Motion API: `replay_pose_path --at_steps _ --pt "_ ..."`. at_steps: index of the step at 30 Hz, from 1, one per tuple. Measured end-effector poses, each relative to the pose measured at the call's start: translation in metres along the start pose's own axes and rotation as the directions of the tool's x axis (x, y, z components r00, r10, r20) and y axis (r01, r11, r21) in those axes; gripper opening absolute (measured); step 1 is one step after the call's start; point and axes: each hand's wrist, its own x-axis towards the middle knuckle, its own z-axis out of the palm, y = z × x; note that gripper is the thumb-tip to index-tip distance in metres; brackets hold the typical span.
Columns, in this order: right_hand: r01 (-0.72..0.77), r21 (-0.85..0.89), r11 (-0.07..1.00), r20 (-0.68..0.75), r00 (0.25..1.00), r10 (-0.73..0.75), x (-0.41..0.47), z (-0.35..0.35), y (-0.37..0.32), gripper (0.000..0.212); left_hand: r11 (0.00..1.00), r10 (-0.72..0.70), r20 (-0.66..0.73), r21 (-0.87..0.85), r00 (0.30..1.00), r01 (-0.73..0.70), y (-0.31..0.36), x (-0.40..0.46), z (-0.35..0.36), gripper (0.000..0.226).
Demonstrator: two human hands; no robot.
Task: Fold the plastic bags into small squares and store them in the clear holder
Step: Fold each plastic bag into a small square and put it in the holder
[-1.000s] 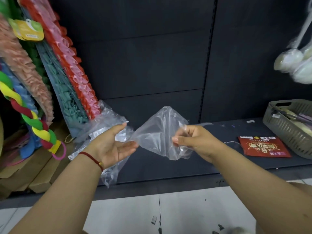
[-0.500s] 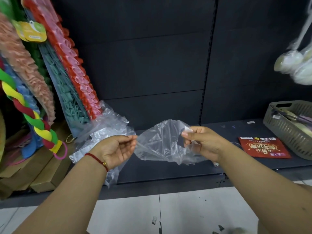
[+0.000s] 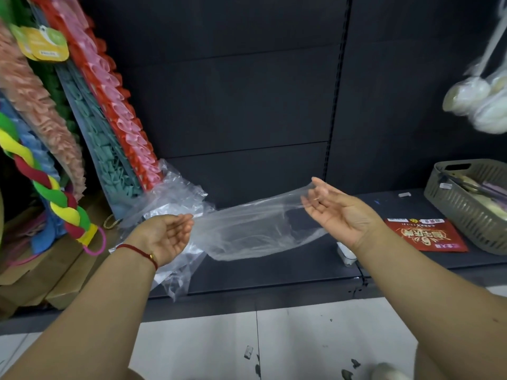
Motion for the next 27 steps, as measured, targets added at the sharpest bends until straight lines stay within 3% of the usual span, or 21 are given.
replay_pose_path --at_steps 4,6,9,12,16,21,23,25,27 --pt "0.109 -0.280 0.954 -0.099 0.985 -0.141 0.007 -0.004 0.005 0.016 0.983 0.132 0.012 0.126 0.991 -0.132 -0.002 0.000 0.004 0.007" --pt "0.136 -0.437 0.889 -0.139 0.966 -0.217 0.008 -0.006 0.006 0.007 0.936 0.231 0.023 0.269 0.973 -0.229 -0.003 0.001 0.002 0.017" --pt "0.165 -0.583 0.796 -0.177 0.930 -0.322 0.009 -0.009 0.005 0.007 0.761 0.393 0.010 0.558 0.920 -0.331 -0.004 0.004 -0.002 0.023" --pt "0.199 -0.658 0.727 -0.192 0.889 -0.416 0.012 -0.011 0.003 0.008 0.610 0.522 0.050 0.676 0.852 -0.414 -0.005 -0.007 0.003 0.010" --pt "0.278 -0.632 0.724 -0.159 0.867 -0.472 0.012 -0.008 -0.006 0.017 0.598 0.591 0.157 0.573 0.791 -0.560 0.001 -0.011 0.004 0.026" --pt "0.392 -0.394 0.831 -0.062 0.891 -0.450 0.001 0.007 -0.017 0.017 0.698 0.651 0.215 0.210 0.729 -0.685 0.006 -0.023 0.015 0.022" --pt "0.403 -0.322 0.857 0.110 0.915 -0.388 -0.003 0.013 -0.020 0.046 0.683 0.682 0.223 0.147 0.696 -0.716 0.006 -0.032 0.026 0.025" --pt "0.308 -0.506 0.806 0.226 0.949 -0.221 -0.003 0.013 -0.016 0.081 0.699 0.678 0.227 0.096 0.699 -0.709 0.006 -0.036 0.033 0.026" --pt "0.178 -0.727 0.663 0.239 0.971 0.001 -0.003 0.010 -0.002 0.087 0.732 0.648 0.250 0.059 0.720 -0.679 0.005 -0.039 0.037 0.028"
